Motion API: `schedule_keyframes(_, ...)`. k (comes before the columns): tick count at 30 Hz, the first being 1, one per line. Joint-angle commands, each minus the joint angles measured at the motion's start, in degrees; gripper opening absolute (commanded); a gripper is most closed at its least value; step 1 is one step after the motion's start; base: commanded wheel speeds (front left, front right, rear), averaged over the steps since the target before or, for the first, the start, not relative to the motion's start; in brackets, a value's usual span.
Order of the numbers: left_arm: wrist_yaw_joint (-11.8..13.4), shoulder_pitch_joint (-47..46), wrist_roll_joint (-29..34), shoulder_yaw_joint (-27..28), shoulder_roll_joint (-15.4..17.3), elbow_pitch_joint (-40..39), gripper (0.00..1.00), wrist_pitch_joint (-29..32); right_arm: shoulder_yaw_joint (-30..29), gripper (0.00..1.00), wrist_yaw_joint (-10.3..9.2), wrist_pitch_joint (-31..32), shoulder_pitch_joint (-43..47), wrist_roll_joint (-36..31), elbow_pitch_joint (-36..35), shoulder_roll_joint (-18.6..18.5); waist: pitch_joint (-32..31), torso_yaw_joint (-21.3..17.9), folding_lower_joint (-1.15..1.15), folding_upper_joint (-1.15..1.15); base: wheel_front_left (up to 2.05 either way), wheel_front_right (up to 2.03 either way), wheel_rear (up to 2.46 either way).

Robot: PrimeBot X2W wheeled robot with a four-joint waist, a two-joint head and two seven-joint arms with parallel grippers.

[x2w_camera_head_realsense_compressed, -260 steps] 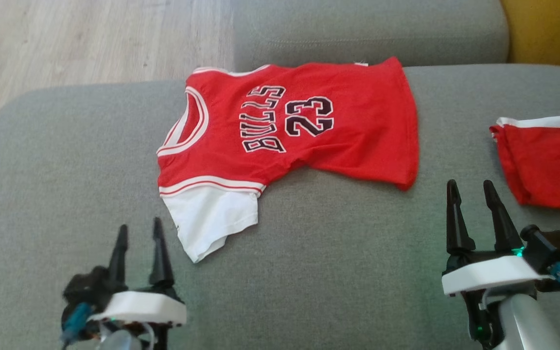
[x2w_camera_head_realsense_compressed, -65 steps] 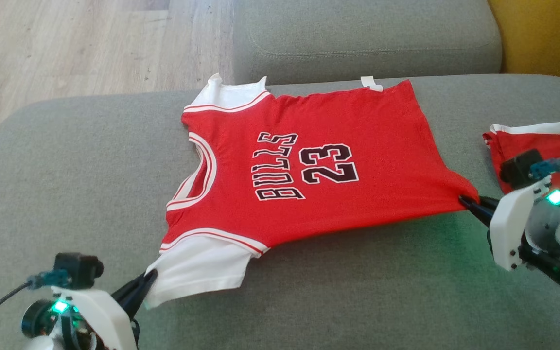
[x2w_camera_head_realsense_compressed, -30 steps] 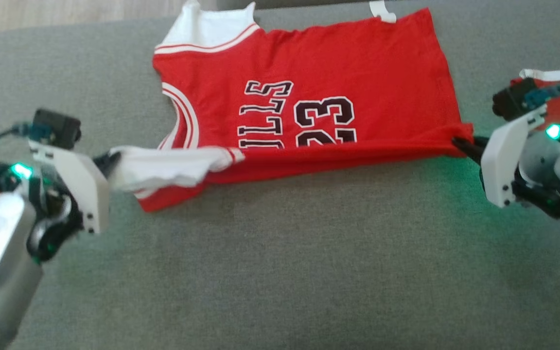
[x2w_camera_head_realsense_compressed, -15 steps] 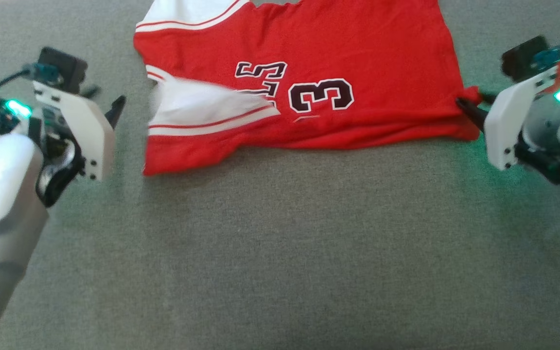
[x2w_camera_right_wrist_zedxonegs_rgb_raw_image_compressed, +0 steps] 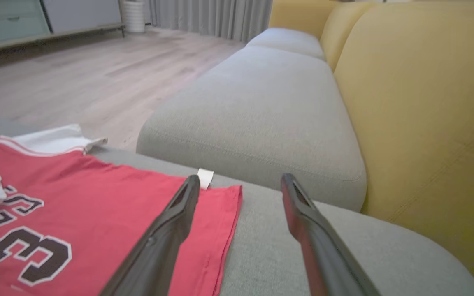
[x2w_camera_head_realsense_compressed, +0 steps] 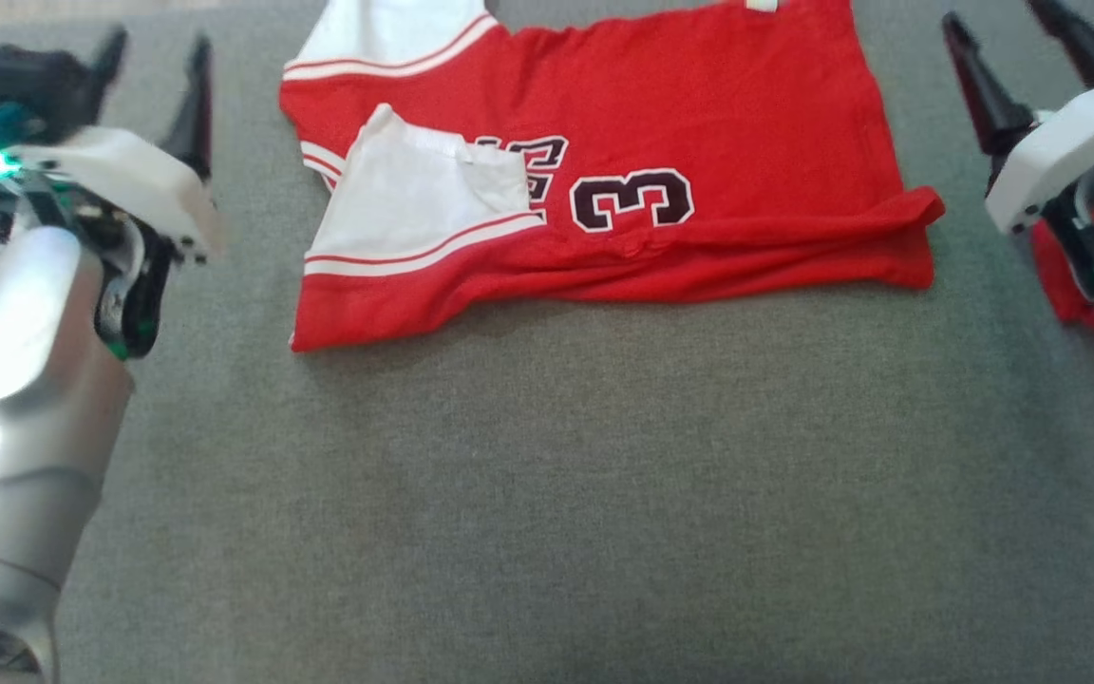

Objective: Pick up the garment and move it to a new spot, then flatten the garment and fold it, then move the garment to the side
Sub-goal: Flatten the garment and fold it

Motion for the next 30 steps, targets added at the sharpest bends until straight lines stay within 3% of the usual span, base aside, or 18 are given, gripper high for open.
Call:
schedule_keyframes(1,0.6,-2.5,-1.6,4.4,1.4,-1.8,1.00,-5.1,-2.5,1.00,-0.05,-1.8,-0.2,-1.3,0.4,0.5,-1.5,0.3,0.00,0.00,0.00,0.00,0.00)
schedule_keyframes(4,0.4,-0.4,-4.2,7.9,-0.1,-2.9,1.00,-13.1,-11.1,1.00,-0.05,-2.3,0.7,-3.7,-1.9,1.5,-3.1,0.4,0.00,0.00,0.00,0.00,0.00)
schedule_keyframes(7,0.1,2.4,-5.8,10.7,-1.4,-5.6,1.00,-16.8,-22.5,1.00,-0.05,-2.3,5.8,-9.4,-8.0,2.4,-4.9,0.6,0.00,0.00,0.00,0.00,0.00)
schedule_keyframes(11,0.3,8.1,-5.2,14.2,-3.0,-11.7,1.00,-17.7,-36.9,1.00,-0.05,-2.3,16.0,-17.3,-16.4,6.8,-7.3,0.9,0.00,0.00,0.00,0.00,0.00)
schedule_keyframes(12,0.3,8.1,-5.2,14.2,-3.0,-11.7,1.00,-17.7,-36.9,1.00,-0.05,-2.3,16.0,-17.3,-16.4,6.8,-7.3,0.9,0.00,0.00,0.00,0.00,0.00)
schedule_keyframes(17,0.8,18.5,-0.9,18.5,-6.5,-20.9,1.00,-17.7,-48.4,1.00,-0.05,-2.3,27.2,-25.6,-24.6,15.0,-9.9,0.9,0.00,0.00,0.00,0.00,0.00)
schedule_keyframes(22,1.3,28.4,4.1,19.5,-9.9,-24.2,1.00,-17.7,-53.2,1.00,-0.05,-2.3,36.0,-31.0,-28.8,22.0,-12.2,0.8,0.00,0.00,0.00,0.00,0.00)
schedule_keyframes(30,0.9,37.4,9.4,20.4,-14.6,-23.0,1.00,-17.7,-54.5,1.00,-0.05,-2.3,45.5,-34.3,-32.1,25.7,-12.7,0.6,0.00,0.00,0.00,0.00,0.00)
